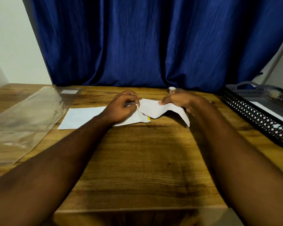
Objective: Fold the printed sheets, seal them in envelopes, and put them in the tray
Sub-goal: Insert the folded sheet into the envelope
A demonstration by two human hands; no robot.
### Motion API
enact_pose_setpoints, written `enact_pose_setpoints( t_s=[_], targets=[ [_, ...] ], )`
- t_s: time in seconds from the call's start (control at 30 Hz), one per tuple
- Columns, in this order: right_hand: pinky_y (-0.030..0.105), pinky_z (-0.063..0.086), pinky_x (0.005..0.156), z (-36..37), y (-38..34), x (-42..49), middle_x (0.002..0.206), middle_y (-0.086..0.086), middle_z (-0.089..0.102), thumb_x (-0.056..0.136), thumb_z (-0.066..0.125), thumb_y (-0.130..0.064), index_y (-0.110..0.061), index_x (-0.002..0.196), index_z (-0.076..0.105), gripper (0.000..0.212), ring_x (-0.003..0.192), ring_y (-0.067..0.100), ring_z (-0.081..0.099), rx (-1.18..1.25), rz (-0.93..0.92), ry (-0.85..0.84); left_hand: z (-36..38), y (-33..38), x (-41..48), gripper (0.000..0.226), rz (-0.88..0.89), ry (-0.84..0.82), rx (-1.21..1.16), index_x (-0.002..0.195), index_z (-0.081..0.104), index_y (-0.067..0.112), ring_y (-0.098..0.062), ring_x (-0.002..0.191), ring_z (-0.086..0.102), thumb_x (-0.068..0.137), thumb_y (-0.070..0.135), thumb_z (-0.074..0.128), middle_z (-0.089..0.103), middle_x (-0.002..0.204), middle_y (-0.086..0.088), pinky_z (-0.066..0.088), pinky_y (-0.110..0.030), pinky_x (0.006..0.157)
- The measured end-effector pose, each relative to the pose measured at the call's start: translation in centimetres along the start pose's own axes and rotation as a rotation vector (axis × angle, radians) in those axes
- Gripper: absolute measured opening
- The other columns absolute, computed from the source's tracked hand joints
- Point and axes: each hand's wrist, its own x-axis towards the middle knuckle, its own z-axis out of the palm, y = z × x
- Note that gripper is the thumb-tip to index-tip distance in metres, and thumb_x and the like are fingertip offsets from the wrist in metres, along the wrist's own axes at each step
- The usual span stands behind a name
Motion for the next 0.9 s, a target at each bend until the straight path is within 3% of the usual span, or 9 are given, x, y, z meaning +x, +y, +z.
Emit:
enact_pose_setpoints(
  t_s=[0.1,0.23,0.37,0.5,0.57,0.67,0.7,0.8,0.9],
  targets=[
    [0.030,0.047,0.064,-0.2,-0.5,-0.4,0.130,0.010,0.071,0.079,0.090,-0.036,-0.012,0.147,0.059,0.079,0.093,0.024,0.069,-0.083,0.011,0.021,-0.1,0.5,-0.2,0.018,-0.024,-0.005,-0.007,0.089,0.076,0.023,-0.003,0.114,0.058,0.095,0.010,0.065,0.063,0.116,0.009,0.041,-0.011,0.093],
    [0.031,0.053,0.069,0.2,-0.8,-0.3,0.113,0.007,0.072,0.078,0.091,-0.035,-0.011,0.127,0.070,0.059,0.091,0.025,0.071,-0.077,-0.021,0.011,-0.1,0.5,-0.1,0.016,0.005,-0.023,-0.013,0.088,0.076,0.023,-0.007,0.116,0.059,0.094,0.014,0.065,0.063,0.116,0.007,0.046,-0.022,0.098],
    [0.037,0.056,0.078,0.3,-1.1,-1.0,0.098,0.014,0.079,0.082,0.089,-0.026,-0.008,0.099,0.074,0.028,0.082,0.028,0.072,-0.016,0.015,-0.026,-0.2,0.9,-0.2,0.014,0.000,-0.047,0.003,0.090,0.076,0.023,-0.010,0.119,0.058,0.096,0.016,0.065,0.062,0.118,0.006,0.046,-0.028,0.101],
    [0.050,0.055,0.105,0.0,-0.6,-0.8,0.104,0.017,0.082,0.078,0.089,-0.018,-0.003,0.106,0.077,0.033,0.096,0.035,0.074,0.153,0.128,-0.099,-0.3,1.1,-0.3,0.013,-0.002,-0.042,0.007,0.092,0.076,0.021,-0.008,0.118,0.058,0.097,0.015,0.067,0.063,0.119,0.006,0.046,-0.023,0.099],
    [0.047,0.057,0.101,-0.3,-0.4,-0.6,0.106,0.017,0.081,0.079,0.088,-0.015,-0.004,0.103,0.078,0.029,0.096,0.033,0.074,0.229,0.131,-0.108,-0.2,1.1,-0.3,0.012,0.004,-0.037,0.010,0.092,0.076,0.021,-0.005,0.116,0.058,0.096,0.015,0.067,0.063,0.118,0.006,0.045,-0.019,0.096],
    [0.034,0.059,0.078,-0.2,-0.8,-0.8,0.095,0.014,0.081,0.085,0.082,-0.010,-0.004,0.095,0.076,0.013,0.081,0.026,0.073,0.294,0.125,-0.138,-0.2,1.2,-0.3,0.012,0.005,-0.034,0.017,0.092,0.076,0.021,-0.006,0.116,0.058,0.096,0.014,0.067,0.064,0.119,0.006,0.045,-0.019,0.095],
    [0.035,0.059,0.079,-0.1,-0.8,-0.8,0.094,0.014,0.081,0.086,0.082,-0.009,-0.003,0.096,0.075,0.014,0.083,0.027,0.073,0.285,0.134,-0.147,-0.2,1.2,-0.3,0.013,0.003,-0.034,0.016,0.091,0.076,0.022,-0.007,0.117,0.058,0.096,0.015,0.066,0.063,0.119,0.006,0.045,-0.021,0.096],
    [0.044,0.055,0.103,0.2,-1.0,-0.8,0.107,0.018,0.081,0.085,0.084,-0.014,-0.001,0.107,0.077,0.027,0.104,0.037,0.073,0.156,0.160,-0.171,-0.2,1.1,-0.3,0.016,0.003,-0.027,0.004,0.088,0.075,0.026,-0.008,0.118,0.059,0.095,0.015,0.065,0.063,0.118,0.008,0.046,-0.026,0.099],
    [0.040,0.053,0.092,0.8,-1.2,-1.0,0.112,0.017,0.079,0.086,0.084,-0.020,-0.002,0.110,0.077,0.031,0.097,0.035,0.070,-0.001,0.158,-0.174,-0.2,0.9,-0.2,0.018,0.015,-0.010,0.000,0.086,0.076,0.025,-0.007,0.118,0.059,0.093,0.013,0.065,0.064,0.115,0.007,0.046,-0.026,0.099]
  ],
)
